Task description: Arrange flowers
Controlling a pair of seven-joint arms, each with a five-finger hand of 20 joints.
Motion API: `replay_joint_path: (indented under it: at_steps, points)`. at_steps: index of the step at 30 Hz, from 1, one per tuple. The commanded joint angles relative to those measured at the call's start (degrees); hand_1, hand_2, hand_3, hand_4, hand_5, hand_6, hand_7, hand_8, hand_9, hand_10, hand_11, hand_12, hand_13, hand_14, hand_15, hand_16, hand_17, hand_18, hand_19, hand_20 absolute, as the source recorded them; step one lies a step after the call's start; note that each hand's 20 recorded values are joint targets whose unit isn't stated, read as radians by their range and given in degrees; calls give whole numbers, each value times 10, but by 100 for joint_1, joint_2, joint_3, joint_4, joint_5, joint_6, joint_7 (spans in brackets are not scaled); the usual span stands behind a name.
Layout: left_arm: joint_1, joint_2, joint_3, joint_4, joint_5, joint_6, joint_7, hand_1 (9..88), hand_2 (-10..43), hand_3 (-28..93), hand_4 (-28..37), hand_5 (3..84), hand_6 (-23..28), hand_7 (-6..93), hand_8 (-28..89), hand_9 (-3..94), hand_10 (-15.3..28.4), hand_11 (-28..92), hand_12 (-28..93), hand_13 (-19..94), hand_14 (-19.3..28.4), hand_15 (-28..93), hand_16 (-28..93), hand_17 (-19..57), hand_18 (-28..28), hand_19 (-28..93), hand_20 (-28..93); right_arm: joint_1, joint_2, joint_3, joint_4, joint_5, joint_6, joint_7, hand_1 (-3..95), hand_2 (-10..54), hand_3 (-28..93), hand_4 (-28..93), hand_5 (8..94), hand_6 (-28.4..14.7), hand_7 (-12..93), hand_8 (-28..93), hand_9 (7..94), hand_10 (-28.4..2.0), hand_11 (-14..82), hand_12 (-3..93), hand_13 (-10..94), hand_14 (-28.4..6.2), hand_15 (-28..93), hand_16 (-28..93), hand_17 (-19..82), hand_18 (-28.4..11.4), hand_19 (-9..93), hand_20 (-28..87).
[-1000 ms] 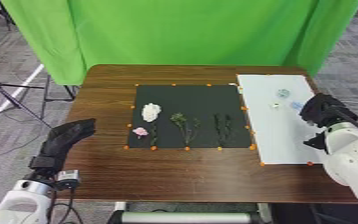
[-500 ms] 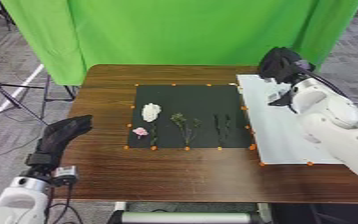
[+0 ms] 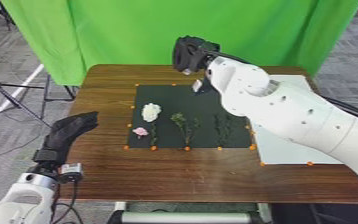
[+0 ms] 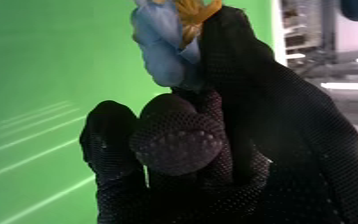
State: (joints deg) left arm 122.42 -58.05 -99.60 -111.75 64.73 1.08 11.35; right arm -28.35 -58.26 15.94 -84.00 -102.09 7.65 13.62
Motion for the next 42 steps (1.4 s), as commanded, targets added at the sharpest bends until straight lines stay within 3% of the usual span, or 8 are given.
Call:
replay_joint_path:
  at_steps: [1,15,24,42]
  points:
    - [-38,-32,39,32,7,-51,-26,267,24,596,-211,478,25,123,-67,427,149,181,102,345,193,221,-7,38,159,131,160,-24,-192,-100,273,-7,-412,-330,670,-95,590,-164,795,11,199,56,863,-93,41,349,869,-7,639,345,525,-164,930,567]
    - [-92,-85,134,88,3,-130,-29,263,27,595,-208,475,28,107,-61,426,148,169,105,343,197,221,-6,37,158,132,161,-199,-331,-440,459,-386,-822,-400,671,-95,586,-167,789,12,204,54,859,-98,38,336,863,-10,646,349,521,-163,932,575]
    - [-111,-107,116,99,25,-204,-79,264,30,592,-208,475,29,99,-58,431,143,163,107,342,202,219,-3,35,159,135,161,-478,-386,-383,494,-422,-982,-378,668,-95,584,-163,782,15,210,50,855,-99,39,335,858,-10,653,348,521,-163,932,576]
    - [-145,-135,127,120,30,-221,-76,264,30,592,-201,471,35,95,-54,423,151,155,112,337,201,212,0,31,159,135,161,-636,-414,-206,584,-428,-1300,-272,635,-95,594,-156,749,37,246,35,821,-88,33,335,841,-13,661,345,508,-162,932,576]
